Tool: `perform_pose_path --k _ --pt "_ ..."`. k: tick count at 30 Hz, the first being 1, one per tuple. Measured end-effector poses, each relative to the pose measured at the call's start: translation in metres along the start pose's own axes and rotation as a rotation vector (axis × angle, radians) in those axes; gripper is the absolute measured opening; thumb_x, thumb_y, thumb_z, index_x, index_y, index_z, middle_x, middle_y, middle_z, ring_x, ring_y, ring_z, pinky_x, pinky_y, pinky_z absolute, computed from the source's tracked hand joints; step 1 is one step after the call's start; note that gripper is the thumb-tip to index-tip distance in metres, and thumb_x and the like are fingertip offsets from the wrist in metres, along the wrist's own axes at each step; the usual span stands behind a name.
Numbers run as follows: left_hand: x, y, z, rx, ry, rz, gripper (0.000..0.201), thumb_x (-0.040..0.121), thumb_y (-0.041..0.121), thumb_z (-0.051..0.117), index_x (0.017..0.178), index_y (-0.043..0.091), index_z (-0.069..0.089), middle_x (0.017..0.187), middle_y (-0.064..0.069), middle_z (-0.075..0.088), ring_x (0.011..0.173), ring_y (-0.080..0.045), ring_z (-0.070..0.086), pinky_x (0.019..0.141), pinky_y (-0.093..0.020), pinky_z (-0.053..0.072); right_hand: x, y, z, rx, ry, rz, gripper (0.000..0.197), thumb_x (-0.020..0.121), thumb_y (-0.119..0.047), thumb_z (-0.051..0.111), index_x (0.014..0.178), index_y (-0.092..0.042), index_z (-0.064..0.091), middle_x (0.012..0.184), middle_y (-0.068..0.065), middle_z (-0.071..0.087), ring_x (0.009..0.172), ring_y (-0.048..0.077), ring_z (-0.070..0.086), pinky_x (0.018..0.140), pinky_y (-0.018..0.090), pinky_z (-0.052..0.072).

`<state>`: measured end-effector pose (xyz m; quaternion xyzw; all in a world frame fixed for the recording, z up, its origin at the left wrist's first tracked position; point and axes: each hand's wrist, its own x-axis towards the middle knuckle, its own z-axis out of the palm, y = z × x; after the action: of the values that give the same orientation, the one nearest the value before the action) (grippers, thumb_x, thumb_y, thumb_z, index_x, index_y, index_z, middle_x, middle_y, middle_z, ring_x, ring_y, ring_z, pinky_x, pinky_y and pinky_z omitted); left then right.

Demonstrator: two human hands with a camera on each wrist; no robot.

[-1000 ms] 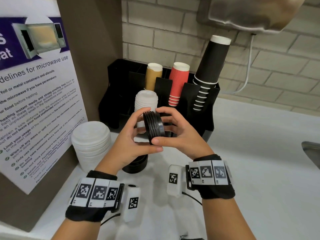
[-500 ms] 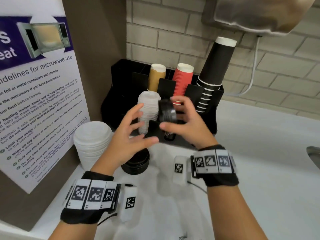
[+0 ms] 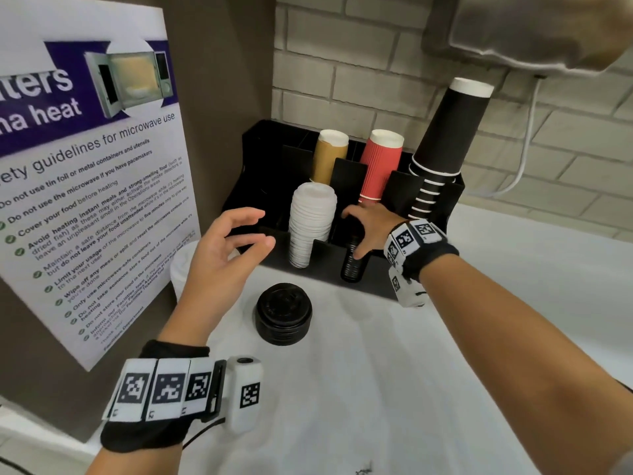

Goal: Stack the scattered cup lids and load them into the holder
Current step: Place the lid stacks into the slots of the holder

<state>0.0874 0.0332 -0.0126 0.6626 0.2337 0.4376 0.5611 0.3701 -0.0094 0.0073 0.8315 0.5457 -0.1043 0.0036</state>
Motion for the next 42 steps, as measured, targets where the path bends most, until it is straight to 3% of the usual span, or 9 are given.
perform_pose_path --k 4,13,17,19,22,25,29,36,42 --pt "0.000 -0.001 -0.001 0.019 0.004 -0.005 0.031 0.086 0.019 0.070 0.109 0.038 0.063 0.122 0.015 0.062 0.101 -0.005 0.065 0.103 -0.041 0.047 0.001 0.003 0.007 -0.015 -0.017 -0.003 0.088 0.066 -0.017 0.083 0.141 -0.018 0.038 0.137 0.013 0.037 0.127 0.030 0.038 0.097 0.040 0.045" --pt "-0.001 0.003 0.006 0.033 -0.007 -0.028 0.029 0.078 0.033 0.068 0.104 0.045 0.064 0.122 0.015 0.062 0.102 -0.005 0.065 0.104 -0.050 0.046 -0.013 -0.002 0.014 -0.051 0.039 0.059 0.090 0.068 -0.027 0.084 0.143 -0.023 0.034 0.139 0.013 0.032 0.116 0.033 0.050 0.091 0.043 0.051" --pt "-0.002 0.003 0.006 0.040 -0.008 -0.034 0.031 0.078 0.033 0.068 0.108 0.040 0.063 0.121 0.015 0.062 0.102 -0.005 0.065 0.104 -0.048 0.046 -0.025 -0.011 0.013 -0.172 0.055 0.104 0.090 0.071 -0.034 0.081 0.145 -0.023 0.030 0.141 0.012 0.032 0.124 0.034 0.042 0.101 0.047 0.043" --pt "-0.002 0.003 0.005 0.039 -0.003 -0.036 0.032 0.078 0.033 0.067 0.109 0.038 0.063 0.120 0.015 0.062 0.101 -0.005 0.065 0.104 -0.046 0.047 -0.036 -0.021 0.012 -0.203 0.180 0.095 0.086 0.073 -0.038 0.078 0.144 -0.024 0.031 0.140 0.011 0.035 0.128 0.033 0.035 0.104 0.049 0.037" --pt "-0.001 0.003 0.005 0.038 0.007 -0.034 0.033 0.078 0.032 0.067 0.110 0.036 0.063 0.119 0.015 0.061 0.100 -0.005 0.065 0.104 -0.044 0.047 -0.051 -0.048 0.018 -0.032 0.348 -0.098 0.067 0.079 -0.040 0.071 0.137 -0.022 0.042 0.130 0.008 0.044 0.122 0.030 0.040 0.097 0.045 0.040" --pt "0.000 0.004 0.005 0.034 0.006 -0.033 0.034 0.077 0.031 0.067 0.111 0.034 0.063 0.119 0.015 0.061 0.100 -0.006 0.065 0.103 -0.045 0.048 -0.058 -0.081 0.036 0.180 0.031 -0.270 0.068 0.077 -0.048 0.073 0.135 -0.025 0.046 0.125 0.006 0.047 0.119 0.026 0.043 0.098 0.044 0.043" --pt "0.000 0.004 0.005 0.034 -0.011 -0.034 0.033 0.077 0.031 0.066 0.110 0.037 0.063 0.118 0.017 0.061 0.100 -0.004 0.065 0.104 -0.048 0.046 -0.054 -0.106 0.066 0.090 -0.230 -0.290 0.092 0.067 -0.052 0.080 0.144 -0.034 0.032 0.137 0.006 0.039 0.129 0.029 0.035 0.103 0.049 0.041" --pt "-0.002 0.003 0.003 0.032 -0.009 -0.038 0.032 0.078 0.033 0.066 0.109 0.038 0.063 0.119 0.016 0.061 0.099 -0.002 0.065 0.103 -0.047 0.047 -0.043 -0.108 0.084 0.078 -0.270 -0.258 0.089 0.068 -0.040 0.081 0.142 -0.037 0.031 0.124 0.008 0.041 0.119 0.031 0.042 0.089 0.043 0.049" --pt "0.001 0.000 0.003 0.010 -0.022 -0.012 0.031 0.078 0.032 0.067 0.107 0.039 0.063 0.118 0.015 0.061 0.097 -0.002 0.064 0.102 -0.043 0.048 -0.048 -0.091 0.070 0.356 -0.146 -0.230 0.085 0.068 -0.036 0.081 0.139 -0.037 0.034 0.126 0.006 0.041 0.123 0.029 0.039 0.101 0.047 0.043"
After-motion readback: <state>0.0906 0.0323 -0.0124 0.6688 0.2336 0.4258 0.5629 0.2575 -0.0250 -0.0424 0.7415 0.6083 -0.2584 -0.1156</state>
